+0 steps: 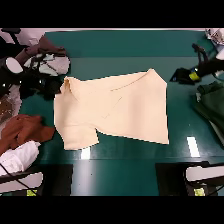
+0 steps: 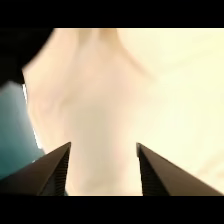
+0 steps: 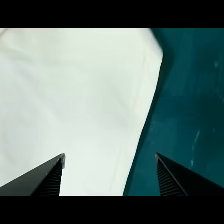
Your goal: Fold the shirts.
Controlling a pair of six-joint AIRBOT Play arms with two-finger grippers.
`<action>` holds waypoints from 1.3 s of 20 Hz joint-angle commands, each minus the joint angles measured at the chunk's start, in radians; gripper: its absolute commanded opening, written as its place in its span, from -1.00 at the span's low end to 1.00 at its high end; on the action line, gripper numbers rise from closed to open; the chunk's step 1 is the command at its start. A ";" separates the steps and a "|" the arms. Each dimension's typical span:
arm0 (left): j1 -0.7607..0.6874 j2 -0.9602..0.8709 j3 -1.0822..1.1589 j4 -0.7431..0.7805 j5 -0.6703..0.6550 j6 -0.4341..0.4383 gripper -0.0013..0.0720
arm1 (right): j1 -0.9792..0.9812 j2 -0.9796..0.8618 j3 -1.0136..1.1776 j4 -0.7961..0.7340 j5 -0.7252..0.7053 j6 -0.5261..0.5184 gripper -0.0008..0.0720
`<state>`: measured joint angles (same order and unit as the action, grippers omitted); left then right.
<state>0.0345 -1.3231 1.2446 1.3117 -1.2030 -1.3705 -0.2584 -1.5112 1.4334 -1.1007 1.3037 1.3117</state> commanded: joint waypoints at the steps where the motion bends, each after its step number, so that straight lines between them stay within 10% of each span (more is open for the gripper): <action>1: 0.032 0.094 -0.154 0.041 -0.091 0.071 0.30 | -0.097 0.219 -0.346 0.130 -0.073 -0.130 0.79; 22: 0.193 -0.018 -0.430 -0.249 0.138 0.351 0.27 | -0.287 0.529 -0.862 0.206 -0.105 -0.269 0.79; 23: 0.193 -0.018 -0.430 -0.250 0.132 0.352 -0.22 | -0.287 0.529 -0.862 0.192 -0.108 -0.273 0.79; 26: 0.193 -0.018 -0.430 -0.286 0.107 0.360 -0.82 | -0.287 0.528 -0.862 0.077 -0.103 -0.273 0.83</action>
<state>0.2272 -1.3334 0.8154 1.0584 -1.0645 -1.0317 -0.5449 -0.9836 0.5732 -0.9417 1.1999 1.0439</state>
